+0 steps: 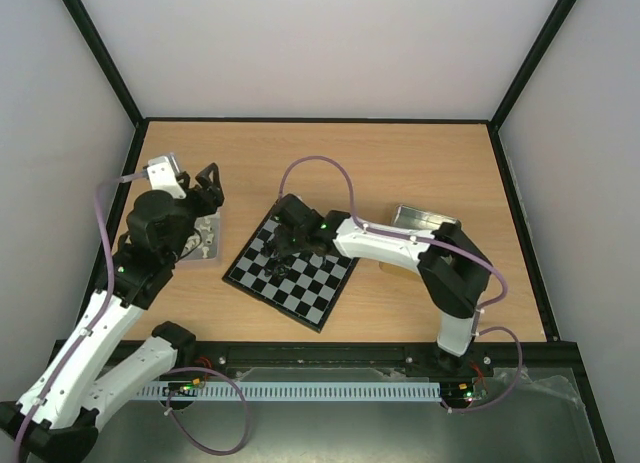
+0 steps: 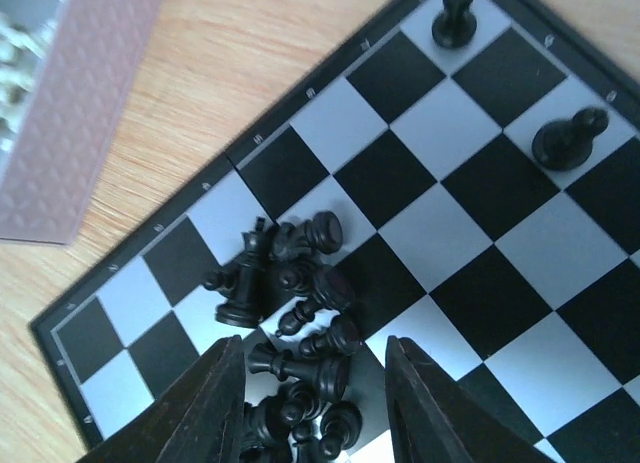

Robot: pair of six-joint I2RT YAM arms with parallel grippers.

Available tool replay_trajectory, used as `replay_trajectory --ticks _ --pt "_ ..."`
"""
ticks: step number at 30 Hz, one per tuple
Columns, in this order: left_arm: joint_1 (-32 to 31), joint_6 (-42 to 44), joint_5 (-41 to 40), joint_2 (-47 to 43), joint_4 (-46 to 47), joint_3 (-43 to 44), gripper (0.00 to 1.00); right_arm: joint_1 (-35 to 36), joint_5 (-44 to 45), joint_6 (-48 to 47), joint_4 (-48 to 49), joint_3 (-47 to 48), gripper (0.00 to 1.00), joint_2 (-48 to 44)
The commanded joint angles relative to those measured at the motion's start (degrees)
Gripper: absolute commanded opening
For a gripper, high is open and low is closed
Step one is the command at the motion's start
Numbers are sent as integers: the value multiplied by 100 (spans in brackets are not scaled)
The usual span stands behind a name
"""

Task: Set up the chess pieces on the board
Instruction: Pick up the chess piece from the chessboard.

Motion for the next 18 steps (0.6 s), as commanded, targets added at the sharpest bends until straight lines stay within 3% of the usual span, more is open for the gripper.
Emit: replay_trajectory --ticks 1,18 --pt "21 226 -153 -137 -171 -146 73 53 169 106 -802 498 38 462" --pt "21 143 110 -123 -225 -236 74 60 137 58 -1074 1191 37 1413"
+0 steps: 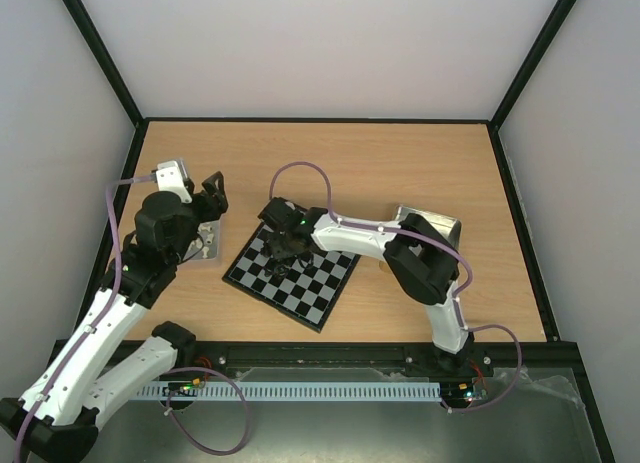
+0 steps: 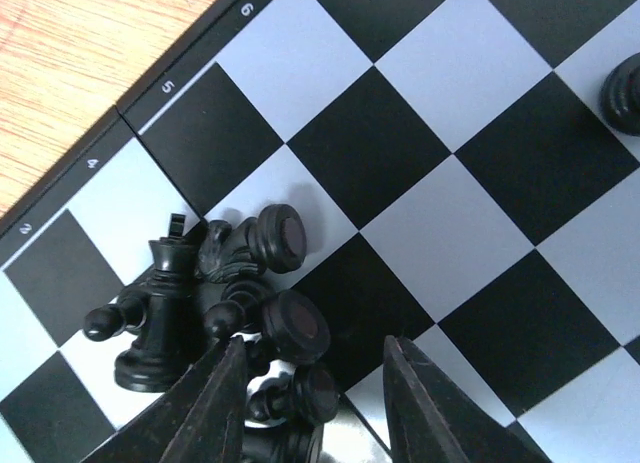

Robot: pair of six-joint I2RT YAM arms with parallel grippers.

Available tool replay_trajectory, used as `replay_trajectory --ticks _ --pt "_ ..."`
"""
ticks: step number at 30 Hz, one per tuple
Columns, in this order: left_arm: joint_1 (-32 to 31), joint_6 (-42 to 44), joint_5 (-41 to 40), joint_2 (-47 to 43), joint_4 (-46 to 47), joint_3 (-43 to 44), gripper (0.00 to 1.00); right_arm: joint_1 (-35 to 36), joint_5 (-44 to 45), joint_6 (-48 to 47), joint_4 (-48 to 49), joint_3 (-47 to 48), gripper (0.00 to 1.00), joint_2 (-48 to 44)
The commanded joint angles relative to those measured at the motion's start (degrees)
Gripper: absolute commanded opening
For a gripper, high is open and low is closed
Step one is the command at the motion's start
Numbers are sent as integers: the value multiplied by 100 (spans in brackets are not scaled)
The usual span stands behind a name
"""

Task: Set up the chess pieces on the board
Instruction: Pick up the chess piece from the chessboard.

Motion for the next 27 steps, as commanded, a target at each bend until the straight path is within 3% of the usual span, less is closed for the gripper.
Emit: replay_trajectory --ticks 1,17,20,27 --pt "21 29 38 -23 7 -62 74 36 156 4 -218 204 36 176" --pt "21 20 69 72 24 -82 74 36 1138 495 24 -190 28 -122" --pt "20 20 70 70 23 -70 74 30 1149 530 226 -184 34 -238" --pt "21 24 36 52 14 -82 74 -30 1090 748 491 -62 34 -273"
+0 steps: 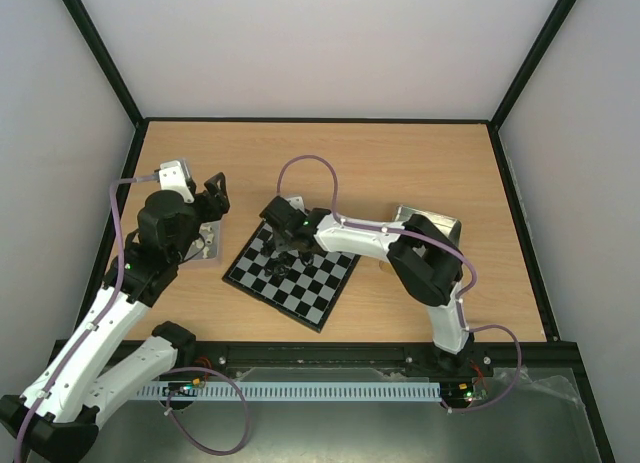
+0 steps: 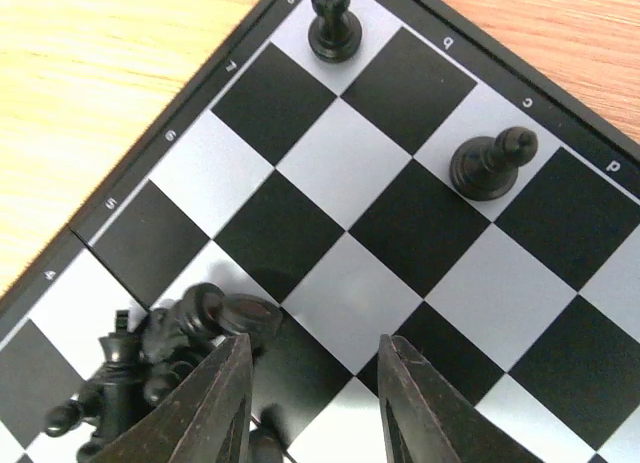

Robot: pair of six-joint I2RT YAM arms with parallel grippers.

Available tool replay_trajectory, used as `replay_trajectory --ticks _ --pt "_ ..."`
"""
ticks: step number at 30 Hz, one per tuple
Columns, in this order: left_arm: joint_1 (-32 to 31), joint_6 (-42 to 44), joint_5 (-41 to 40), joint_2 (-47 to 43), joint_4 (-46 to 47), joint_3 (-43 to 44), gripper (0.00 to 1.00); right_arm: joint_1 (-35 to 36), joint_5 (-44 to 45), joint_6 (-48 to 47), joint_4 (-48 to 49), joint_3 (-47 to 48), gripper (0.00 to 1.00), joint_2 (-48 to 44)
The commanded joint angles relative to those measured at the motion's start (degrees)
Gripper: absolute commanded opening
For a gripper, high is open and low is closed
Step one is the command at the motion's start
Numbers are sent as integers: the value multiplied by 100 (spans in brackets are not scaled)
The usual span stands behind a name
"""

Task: Set up the chess pieces on the board
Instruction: Pick up the chess piece from the chessboard.

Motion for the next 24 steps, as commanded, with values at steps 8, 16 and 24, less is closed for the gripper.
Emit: replay_trajectory --ticks 8,16,24 --pt "21 15 -30 -14 15 -70 74 -30 -136 254 295 264 33 116" --pt "21 6 -21 8 26 -79 74 -34 -177 158 315 395 28 333" --pt "21 6 -25 29 26 -85 74 -33 -84 103 193 479 23 539"
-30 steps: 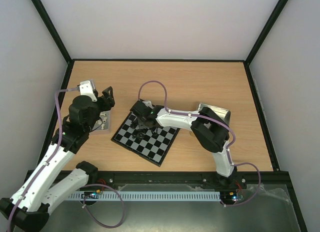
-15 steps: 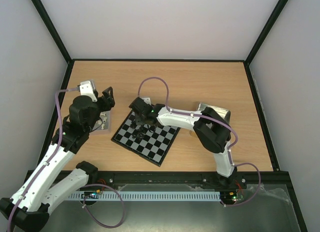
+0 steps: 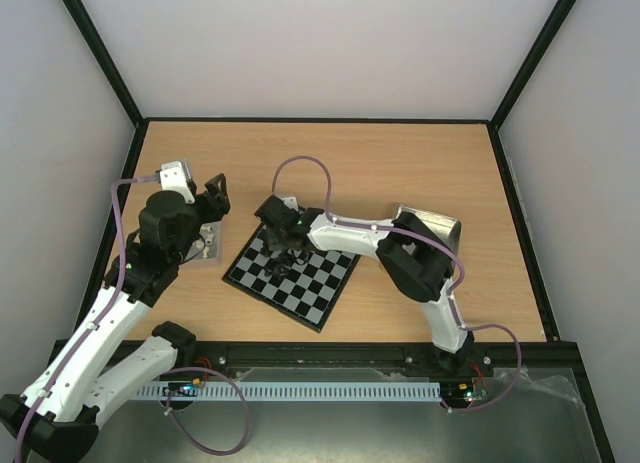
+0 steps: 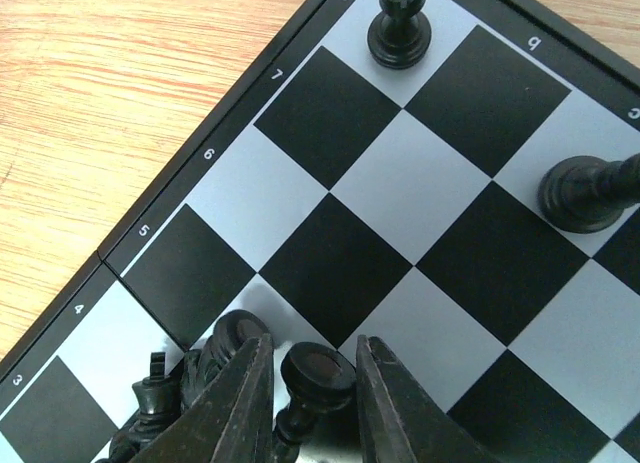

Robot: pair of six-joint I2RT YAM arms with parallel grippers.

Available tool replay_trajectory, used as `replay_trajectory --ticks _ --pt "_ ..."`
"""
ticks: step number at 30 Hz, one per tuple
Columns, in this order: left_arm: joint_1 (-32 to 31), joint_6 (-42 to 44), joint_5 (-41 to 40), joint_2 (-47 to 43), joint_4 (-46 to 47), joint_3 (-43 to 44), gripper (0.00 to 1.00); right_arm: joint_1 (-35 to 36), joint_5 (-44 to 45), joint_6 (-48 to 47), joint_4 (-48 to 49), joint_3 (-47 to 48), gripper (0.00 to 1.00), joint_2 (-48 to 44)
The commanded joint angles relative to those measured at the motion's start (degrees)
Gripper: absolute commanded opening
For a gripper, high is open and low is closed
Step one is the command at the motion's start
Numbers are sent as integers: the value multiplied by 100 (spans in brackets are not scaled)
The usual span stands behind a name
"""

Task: Set up the chess pieces on the board
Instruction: Pick up the chess piece from the chessboard, then place the chess piece on the chessboard.

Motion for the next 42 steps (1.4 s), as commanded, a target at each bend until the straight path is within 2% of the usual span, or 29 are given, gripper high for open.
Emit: replay_trajectory --ticks 1,7,12,19,24,30,33,38,42 --pt "21 11 -27 31 26 -46 74 -25 128 -36 -123 201 24 205" --pt "21 11 -23 41 26 -42 74 -43 113 27 -241 188 23 289" --pt "21 0 -14 66 42 -54 74 -52 181 120 -124 21 13 174" --pt "21 -92 348 193 303 -118 75 -221 141 556 842 -825 11 -861" --pt "16 -343 1300 372 911 -389 77 -685 -675 1441 1917 -1777 12 -1956" --pt "-9 -480 2804 629 2109 -1032 77 -1129 -1590 3087 3101 -2844 13 -2914" --pt "-99 -594 3480 958 2657 -1146 74 -1225 -1776 3976 4195 -3477 12 -3242" --pt "-715 -449 3451 1673 2876 -950 68 -1294 -1939 4659 5003 -3915 12 -3500" --pt "-994 -459 3029 2084 3010 -917 56 -1336 -1940 4937 5260 -4240 12 -3750"
